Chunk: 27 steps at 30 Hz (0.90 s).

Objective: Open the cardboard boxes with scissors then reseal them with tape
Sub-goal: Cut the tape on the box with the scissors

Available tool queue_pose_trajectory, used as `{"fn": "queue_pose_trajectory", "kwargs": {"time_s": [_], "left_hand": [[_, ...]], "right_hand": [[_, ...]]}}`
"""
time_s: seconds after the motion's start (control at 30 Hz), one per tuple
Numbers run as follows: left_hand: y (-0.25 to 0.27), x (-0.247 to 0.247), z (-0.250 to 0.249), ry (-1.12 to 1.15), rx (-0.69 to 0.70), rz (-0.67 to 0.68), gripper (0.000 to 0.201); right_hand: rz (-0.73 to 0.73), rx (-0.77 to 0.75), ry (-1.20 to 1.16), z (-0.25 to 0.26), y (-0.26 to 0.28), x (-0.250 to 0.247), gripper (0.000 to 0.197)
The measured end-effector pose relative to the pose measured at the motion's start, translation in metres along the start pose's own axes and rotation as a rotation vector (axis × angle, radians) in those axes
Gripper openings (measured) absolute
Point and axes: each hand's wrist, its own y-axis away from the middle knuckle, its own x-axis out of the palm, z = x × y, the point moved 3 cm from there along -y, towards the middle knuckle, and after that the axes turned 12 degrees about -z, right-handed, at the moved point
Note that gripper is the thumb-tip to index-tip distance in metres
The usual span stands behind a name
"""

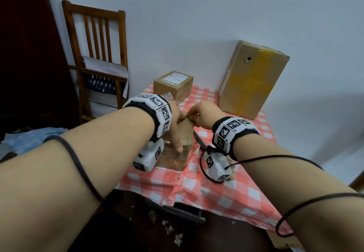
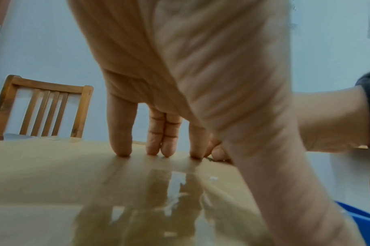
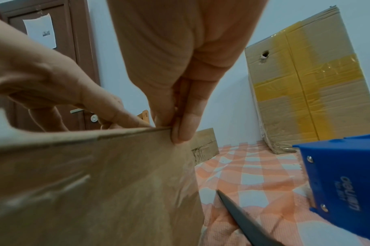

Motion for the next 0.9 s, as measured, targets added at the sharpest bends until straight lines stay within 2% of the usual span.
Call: {"fn": "queue_pose_trajectory", "kwargs": {"time_s": [0.37, 0.57, 0.67, 0.77, 0.9], "left_hand": [[0.001, 0.002, -0.001, -0.052, -0.024, 0.006, 0.108], [0.0, 0.002, -0.001, -0.038, -0.017, -0.009, 0.102], [0.001, 0.002, 0.0, -0.029, -0.026, -0.017, 0.105], [0.002, 0.003, 0.002, -0.021, -0.042, -0.014, 0.11], [0.001, 0.003, 0.002, -0.019, -0.061, 0.001, 0.111]], "right_hand": [[0.032, 0.02, -0.011, 0.004, -0.001, -0.003, 0.023], [0.048, 0.015, 0.003, 0.007, -0.001, -0.004, 0.023], [0.035, 0.066, -0.119, -0.001, -0.001, -0.001, 0.022], [-0.058, 0.178, -0.322, -0.013, 0.004, -0.003, 0.022], [-0.042, 0.172, -0.276, -0.011, 0.008, -0.003, 0.035]]}}
